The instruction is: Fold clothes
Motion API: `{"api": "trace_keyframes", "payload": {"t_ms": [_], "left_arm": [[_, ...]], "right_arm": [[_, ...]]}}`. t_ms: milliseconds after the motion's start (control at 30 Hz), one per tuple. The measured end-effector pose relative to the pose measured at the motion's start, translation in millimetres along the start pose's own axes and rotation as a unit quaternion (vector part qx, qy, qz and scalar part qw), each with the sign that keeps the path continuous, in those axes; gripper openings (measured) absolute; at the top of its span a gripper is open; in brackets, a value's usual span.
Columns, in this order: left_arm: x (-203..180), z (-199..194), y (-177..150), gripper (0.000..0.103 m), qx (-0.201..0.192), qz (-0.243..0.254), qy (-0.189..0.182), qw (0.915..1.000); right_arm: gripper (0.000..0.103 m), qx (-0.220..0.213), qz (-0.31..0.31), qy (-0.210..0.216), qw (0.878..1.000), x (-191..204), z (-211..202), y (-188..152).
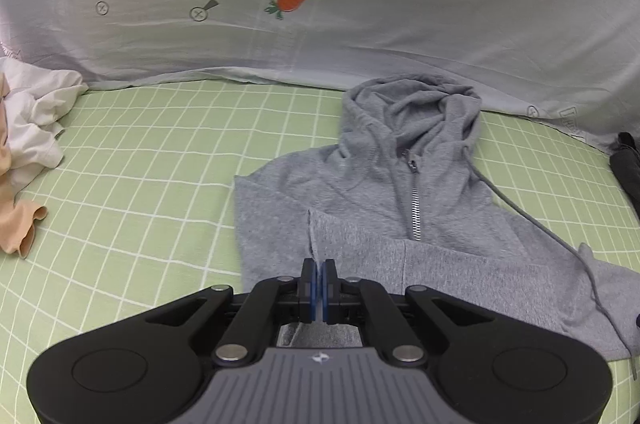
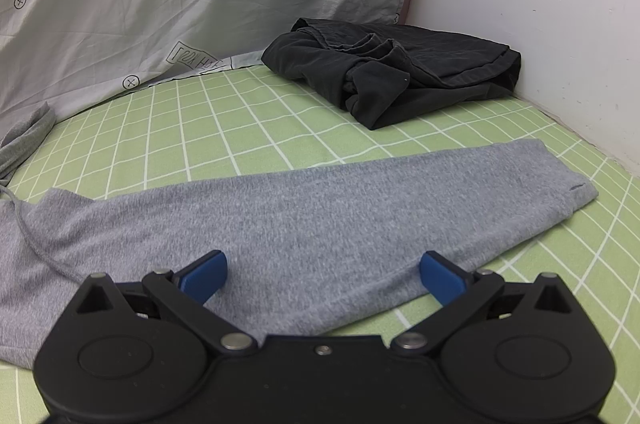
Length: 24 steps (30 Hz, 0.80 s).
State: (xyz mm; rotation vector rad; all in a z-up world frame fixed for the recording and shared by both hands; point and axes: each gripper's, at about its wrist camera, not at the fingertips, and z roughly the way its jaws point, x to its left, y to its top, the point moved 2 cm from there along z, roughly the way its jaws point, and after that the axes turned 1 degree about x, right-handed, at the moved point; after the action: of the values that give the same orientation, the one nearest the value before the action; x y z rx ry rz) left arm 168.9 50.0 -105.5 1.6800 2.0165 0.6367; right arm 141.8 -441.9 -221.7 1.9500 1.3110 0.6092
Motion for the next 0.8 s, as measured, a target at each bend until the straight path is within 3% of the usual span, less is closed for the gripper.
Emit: {"api": "trace_keyframes", "payload": {"t_ms": [133, 200, 300, 333, 533, 633, 800], "left_arm": [[32.2, 18.2, -8.2, 0.003, 0.02, -0.004, 0.045, 0.9988], [40.2, 29.3, -15.0, 0.004, 0.043, -0.01, 0.049, 0.9978], [39.8, 41.4, -28.3, 0.012, 0.066, 0.006, 0.066, 0.9956], [37.0, 43.6, -32.5, 0.019, 0.069, 0.017, 0.074, 0.9947], [20.5, 49.4, -39.8, 0.036, 0.07, 0.072, 0.128, 0.9867], [14.0, 50.4, -40.9, 0.044, 0.066, 0.101, 0.154, 0.9807], [9.1, 51.7, -40.8, 0.045, 0.066, 0.117, 0.171, 0.976]], "right_arm": [[0.103, 0.0, 0.0, 0.0, 1.0, 0.2, -0.1, 0.1], [0.103, 0.0, 0.0, -0.001, 1.0, 0.3, -0.3, 0.1], [0.103, 0.0, -0.001, 0.0, 1.0, 0.0, -0.3, 0.2], [0.103, 0.0, -0.001, 0.0, 1.0, -0.1, -0.3, 0.2], [0.103, 0.0, 0.005, -0.001, 1.0, -5.1, 0.4, 1.0], [0.103, 0.0, 0.031, -0.028, 0.999, -21.3, 3.3, 3.0], [0.103, -0.004, 0.096, -0.087, 0.992, -69.0, 14.5, 10.3]]}}
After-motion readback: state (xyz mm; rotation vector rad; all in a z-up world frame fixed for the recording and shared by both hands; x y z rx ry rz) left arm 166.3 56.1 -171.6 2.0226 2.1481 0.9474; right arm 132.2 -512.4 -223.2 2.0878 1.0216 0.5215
